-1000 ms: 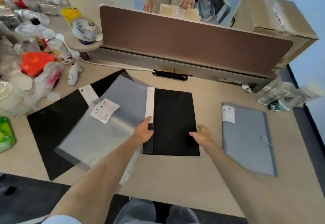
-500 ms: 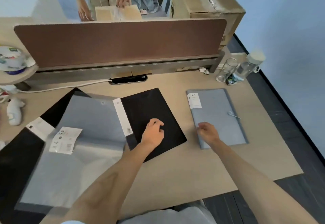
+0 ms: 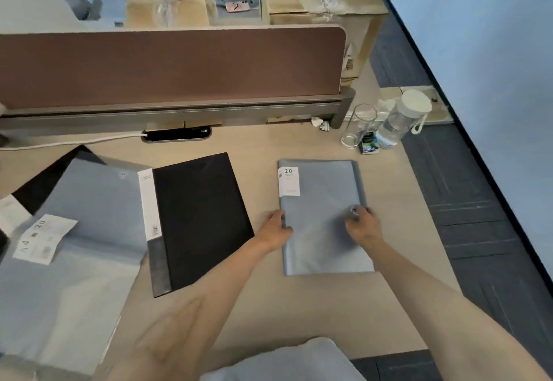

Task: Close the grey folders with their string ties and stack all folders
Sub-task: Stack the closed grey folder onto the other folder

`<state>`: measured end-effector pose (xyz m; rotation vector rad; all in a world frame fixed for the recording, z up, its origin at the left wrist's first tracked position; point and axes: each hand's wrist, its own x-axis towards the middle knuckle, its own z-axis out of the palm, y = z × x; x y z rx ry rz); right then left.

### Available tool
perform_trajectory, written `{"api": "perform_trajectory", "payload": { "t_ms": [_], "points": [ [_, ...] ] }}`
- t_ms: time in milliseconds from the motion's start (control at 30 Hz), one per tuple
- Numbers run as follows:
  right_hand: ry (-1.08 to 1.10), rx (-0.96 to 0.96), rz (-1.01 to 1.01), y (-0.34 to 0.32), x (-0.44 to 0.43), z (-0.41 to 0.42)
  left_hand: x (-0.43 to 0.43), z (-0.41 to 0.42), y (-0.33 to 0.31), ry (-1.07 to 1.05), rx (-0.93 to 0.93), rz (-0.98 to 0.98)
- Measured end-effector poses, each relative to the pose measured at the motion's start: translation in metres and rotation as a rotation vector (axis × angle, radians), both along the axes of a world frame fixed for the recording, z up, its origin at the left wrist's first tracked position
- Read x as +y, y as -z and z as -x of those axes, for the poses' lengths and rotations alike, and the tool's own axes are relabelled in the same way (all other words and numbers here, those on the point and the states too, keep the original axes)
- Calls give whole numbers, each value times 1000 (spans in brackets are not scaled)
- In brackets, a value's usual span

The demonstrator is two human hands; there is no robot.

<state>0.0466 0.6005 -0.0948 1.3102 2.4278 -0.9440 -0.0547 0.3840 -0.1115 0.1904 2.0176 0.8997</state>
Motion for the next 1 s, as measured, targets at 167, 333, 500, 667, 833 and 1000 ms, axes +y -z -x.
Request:
{"api": "perform_trajectory", "payload": {
  "t_ms": [167, 333, 500, 667, 833, 1000],
  "points": [
    [-93, -30, -32, 4, 9, -8, 36, -5, -37, -377, -139, -129],
    [-29, 70, -16, 1, 13, -13, 29, -6, -48, -498, -225, -159],
    [50, 204, 70, -10, -9, -4, -25, -1, -50, -486, -319, -235],
    [81, 270, 294, -18, -74, 33, -109, 12, -56, -600, -288, -313],
    [-27, 244, 368, -32, -153, 77, -186, 26, -61, -731, -136, -333],
    [-86, 279, 357, -36, -217, 116, -242, 45, -52, -710, 68, -183]
  ]
}}
